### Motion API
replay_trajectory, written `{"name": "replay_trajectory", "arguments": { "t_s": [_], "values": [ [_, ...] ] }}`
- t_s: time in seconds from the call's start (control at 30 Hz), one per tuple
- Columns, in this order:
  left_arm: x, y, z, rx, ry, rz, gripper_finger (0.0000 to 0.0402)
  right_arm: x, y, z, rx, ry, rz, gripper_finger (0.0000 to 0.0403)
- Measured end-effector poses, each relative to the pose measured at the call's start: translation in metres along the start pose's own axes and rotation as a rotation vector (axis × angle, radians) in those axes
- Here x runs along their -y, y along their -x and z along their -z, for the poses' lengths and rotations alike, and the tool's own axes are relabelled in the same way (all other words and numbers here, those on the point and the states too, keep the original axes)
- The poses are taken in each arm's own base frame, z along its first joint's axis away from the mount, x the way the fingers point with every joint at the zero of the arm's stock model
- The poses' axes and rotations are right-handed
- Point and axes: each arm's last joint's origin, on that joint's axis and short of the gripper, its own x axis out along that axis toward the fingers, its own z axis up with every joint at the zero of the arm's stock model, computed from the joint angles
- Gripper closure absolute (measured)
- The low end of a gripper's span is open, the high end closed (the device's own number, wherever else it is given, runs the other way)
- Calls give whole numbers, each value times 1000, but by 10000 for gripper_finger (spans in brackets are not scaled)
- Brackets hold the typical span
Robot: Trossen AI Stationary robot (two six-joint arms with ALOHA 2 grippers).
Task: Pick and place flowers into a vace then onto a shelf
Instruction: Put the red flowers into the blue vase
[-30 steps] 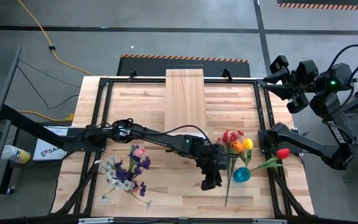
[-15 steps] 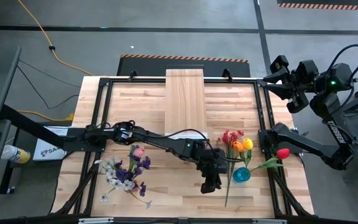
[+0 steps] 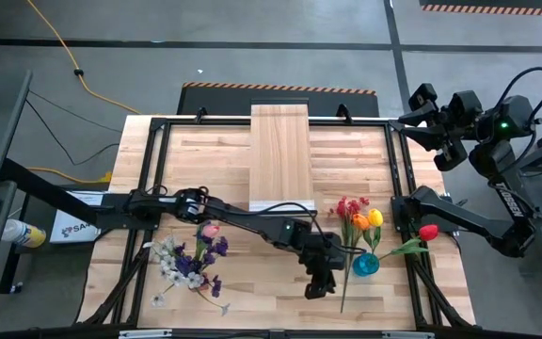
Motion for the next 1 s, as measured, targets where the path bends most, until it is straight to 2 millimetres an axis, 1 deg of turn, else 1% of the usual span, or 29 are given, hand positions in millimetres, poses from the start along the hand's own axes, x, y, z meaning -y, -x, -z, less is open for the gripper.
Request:
{"name": "replay_trajectory", "arguments": {
  "t_s": [0.1,0.3,0.53,0.8,0.93,1.0],
  "values": [
    [-3,-3,3,-17,15,3,268,0,0,0,0,0,0,289],
    [-3,-2,3,-13,17,-20,268,0,0,0,-3,-5,1,289],
    [-2,-4,9,-31,51,-111,268,0,0,0,-3,-5,0,289],
    [-2,-5,8,-4,69,-158,268,0,0,1,-6,-5,-4,289],
    [-8,-12,15,-26,104,-177,268,0,0,1,-8,-8,-9,289],
    [-15,-20,19,-28,137,-178,268,0,0,1,-9,-10,-10,289]
  ]
}}
